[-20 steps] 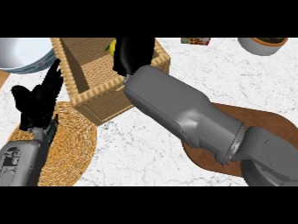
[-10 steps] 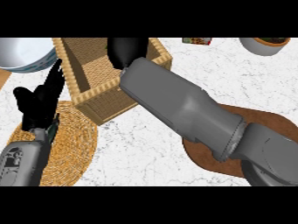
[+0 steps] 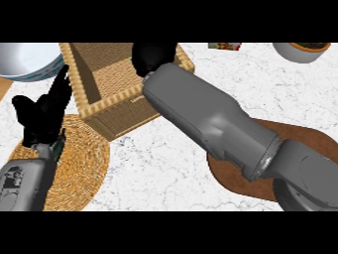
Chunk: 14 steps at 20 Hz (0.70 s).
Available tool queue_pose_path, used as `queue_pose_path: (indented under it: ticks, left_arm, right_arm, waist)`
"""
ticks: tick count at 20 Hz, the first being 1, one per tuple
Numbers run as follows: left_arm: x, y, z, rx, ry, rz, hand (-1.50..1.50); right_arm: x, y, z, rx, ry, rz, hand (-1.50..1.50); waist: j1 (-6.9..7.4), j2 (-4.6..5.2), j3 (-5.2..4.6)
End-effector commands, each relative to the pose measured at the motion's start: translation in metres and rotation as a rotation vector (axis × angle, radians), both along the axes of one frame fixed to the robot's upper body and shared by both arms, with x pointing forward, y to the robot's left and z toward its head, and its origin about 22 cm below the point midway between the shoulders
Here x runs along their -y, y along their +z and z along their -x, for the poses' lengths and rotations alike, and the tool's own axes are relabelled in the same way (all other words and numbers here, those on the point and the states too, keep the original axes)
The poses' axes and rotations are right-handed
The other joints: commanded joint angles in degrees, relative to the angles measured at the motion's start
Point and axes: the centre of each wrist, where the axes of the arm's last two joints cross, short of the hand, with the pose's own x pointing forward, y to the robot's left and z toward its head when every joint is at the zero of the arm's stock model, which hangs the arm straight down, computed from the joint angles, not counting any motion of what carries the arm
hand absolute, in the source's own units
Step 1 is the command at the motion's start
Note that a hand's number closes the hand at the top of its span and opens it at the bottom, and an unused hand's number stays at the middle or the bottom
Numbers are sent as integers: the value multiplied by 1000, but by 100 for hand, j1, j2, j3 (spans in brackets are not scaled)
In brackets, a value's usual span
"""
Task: Pick the lemon from the cutting board and place it in the basket
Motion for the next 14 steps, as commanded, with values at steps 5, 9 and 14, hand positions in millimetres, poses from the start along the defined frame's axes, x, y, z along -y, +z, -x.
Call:
queue_pose_path:
  ticks: [5,9,14]
  left_arm:
    - [-2,-1,5,0,-8,4,0]
    - [-5,5,-1,-3,-4,11,0]
    - [3,-2,-3,3,-12,6,0]
  right_arm:
    - [8,-14,-2,-68,-8,27,150]
    - [18,-35,-3,-65,-26,33,150]
    - [20,-16,-12,-84,-38,79,150]
  waist:
    - [11,-8,4]
    - [-21,-7,6]
    - [-45,26,2]
